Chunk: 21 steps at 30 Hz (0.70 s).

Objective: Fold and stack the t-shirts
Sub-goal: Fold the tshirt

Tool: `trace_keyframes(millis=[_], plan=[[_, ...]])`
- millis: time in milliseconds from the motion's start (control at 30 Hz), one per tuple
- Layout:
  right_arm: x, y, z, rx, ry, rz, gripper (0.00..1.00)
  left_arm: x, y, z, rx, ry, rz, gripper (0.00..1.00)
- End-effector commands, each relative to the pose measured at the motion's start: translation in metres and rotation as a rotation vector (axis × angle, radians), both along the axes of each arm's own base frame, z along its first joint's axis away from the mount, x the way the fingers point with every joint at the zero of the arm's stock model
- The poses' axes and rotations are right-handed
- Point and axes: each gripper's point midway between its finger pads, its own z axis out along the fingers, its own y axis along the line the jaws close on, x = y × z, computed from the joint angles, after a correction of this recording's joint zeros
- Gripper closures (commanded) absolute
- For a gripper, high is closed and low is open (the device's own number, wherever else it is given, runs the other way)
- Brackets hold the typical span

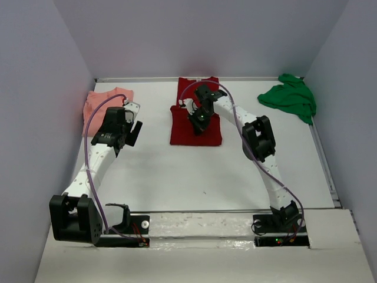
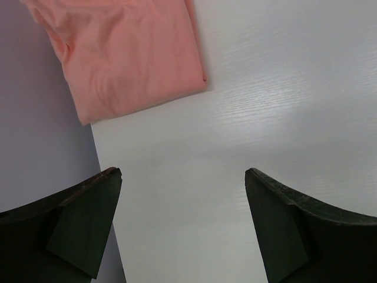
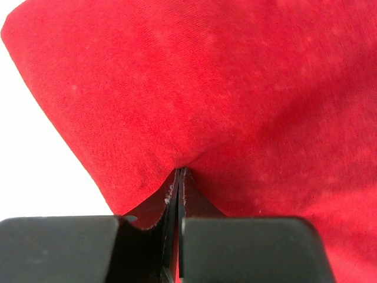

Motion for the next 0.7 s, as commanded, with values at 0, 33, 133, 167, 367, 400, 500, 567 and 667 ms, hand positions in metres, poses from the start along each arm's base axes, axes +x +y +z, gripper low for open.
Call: trace_keyframes(millis=[0, 33, 133, 167, 367, 400, 500, 567, 667], plan=[[-0.012, -0.021, 0.036, -0.044, -0.056, -0.002, 1.00, 0.003, -0.005, 0.009, 0.001, -0.017, -0.029, 0.01], [-0.015, -0.024, 0.041, -0.049, -0.065, -0.005, 1.00, 0.005, -0.007, 0.010, -0.002, -0.020, -0.034, 0.01], [-0.015, -0.029, 0.072, -0.034, -0.131, -0.021, 0.89, 0.012, -0.016, 0.018, -0.015, -0.035, -0.057, 0.01], [-0.014, -0.030, 0.081, -0.030, -0.152, -0.025, 0.63, 0.015, -0.021, 0.023, -0.022, -0.046, -0.074, 0.01], [-0.009, -0.040, 0.145, -0.010, -0.298, -0.066, 0.00, 0.031, -0.036, 0.052, -0.027, -0.107, -0.139, 0.01], [-0.007, -0.046, 0.145, -0.038, -0.314, -0.078, 0.00, 0.033, -0.042, 0.054, -0.039, -0.103, -0.167, 0.01], [-0.013, -0.060, 0.144, -0.087, -0.324, -0.085, 0.09, 0.035, -0.058, 0.057, -0.085, -0.067, -0.243, 0.03], [-0.026, -0.075, 0.125, -0.153, -0.290, -0.086, 0.13, 0.034, -0.071, 0.049, -0.116, -0.021, -0.301, 0.04], [-0.039, -0.105, 0.107, -0.191, -0.235, -0.140, 0.20, 0.026, -0.085, 0.021, -0.154, 0.082, -0.369, 0.04]])
